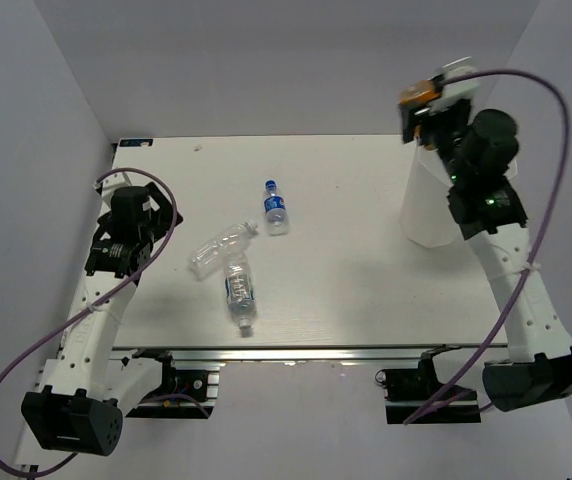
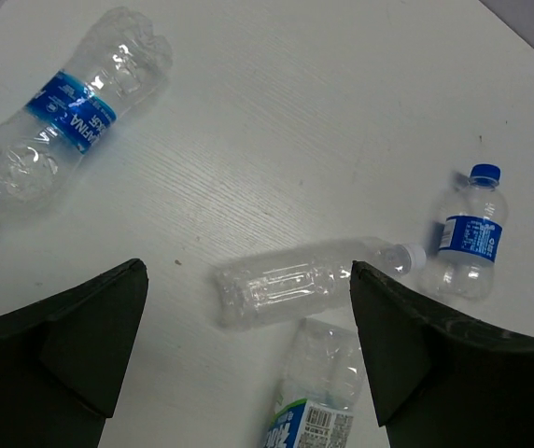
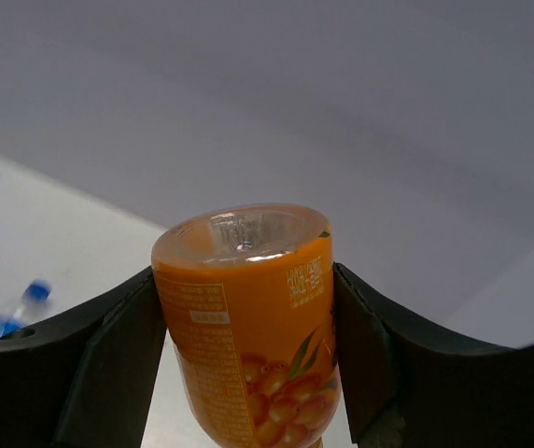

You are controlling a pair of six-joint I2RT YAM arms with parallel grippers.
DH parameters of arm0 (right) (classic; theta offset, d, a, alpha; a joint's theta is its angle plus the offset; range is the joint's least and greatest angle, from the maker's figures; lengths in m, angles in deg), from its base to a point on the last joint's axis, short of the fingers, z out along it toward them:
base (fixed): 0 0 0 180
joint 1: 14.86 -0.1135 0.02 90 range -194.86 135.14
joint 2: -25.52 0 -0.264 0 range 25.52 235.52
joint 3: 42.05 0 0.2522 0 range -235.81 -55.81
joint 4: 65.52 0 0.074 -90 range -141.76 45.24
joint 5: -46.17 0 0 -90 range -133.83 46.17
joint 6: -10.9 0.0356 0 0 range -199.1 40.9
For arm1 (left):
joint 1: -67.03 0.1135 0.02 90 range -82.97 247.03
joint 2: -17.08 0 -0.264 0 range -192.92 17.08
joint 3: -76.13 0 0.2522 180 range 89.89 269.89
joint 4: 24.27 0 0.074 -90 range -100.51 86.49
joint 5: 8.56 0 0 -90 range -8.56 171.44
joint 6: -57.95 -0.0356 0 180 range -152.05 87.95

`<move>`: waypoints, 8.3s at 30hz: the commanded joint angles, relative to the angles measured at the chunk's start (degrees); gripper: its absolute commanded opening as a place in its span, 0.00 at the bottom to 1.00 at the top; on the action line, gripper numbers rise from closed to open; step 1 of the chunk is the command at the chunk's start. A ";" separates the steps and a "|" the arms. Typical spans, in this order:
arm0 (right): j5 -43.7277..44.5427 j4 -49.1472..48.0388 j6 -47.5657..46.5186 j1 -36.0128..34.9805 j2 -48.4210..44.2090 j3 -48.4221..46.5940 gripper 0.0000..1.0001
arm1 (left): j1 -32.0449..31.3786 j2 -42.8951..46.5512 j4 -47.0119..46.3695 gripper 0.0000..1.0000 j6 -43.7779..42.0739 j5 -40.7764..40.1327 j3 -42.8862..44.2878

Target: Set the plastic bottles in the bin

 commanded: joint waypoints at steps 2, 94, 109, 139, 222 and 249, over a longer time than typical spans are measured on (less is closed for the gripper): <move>14.46 2.74 16.09 10.22 2.96 -2.73 0.10 | -0.26 1.70 0.32 0.98 1.63 4.84 -2.55; 13.92 -1.76 37.37 -0.95 -10.66 18.47 0.00 | -35.87 -13.76 -18.25 0.98 9.10 -14.85 12.65; 10.52 8.13 41.51 11.82 -12.33 14.75 0.89 | -28.13 -18.33 -10.50 0.98 11.56 -11.15 13.79; -26.06 -7.26 24.19 0.84 -16.55 29.08 0.89 | -25.67 -51.53 -14.54 0.98 -1.88 3.87 33.46; 2.49 -2.17 34.65 31.33 1.73 2.27 0.07 | -12.22 -23.34 -18.05 0.98 -19.09 19.08 1.40; -16.09 4.60 32.89 33.35 -8.81 5.79 0.89 | -12.22 -34.94 -23.76 0.89 -25.44 27.50 -5.55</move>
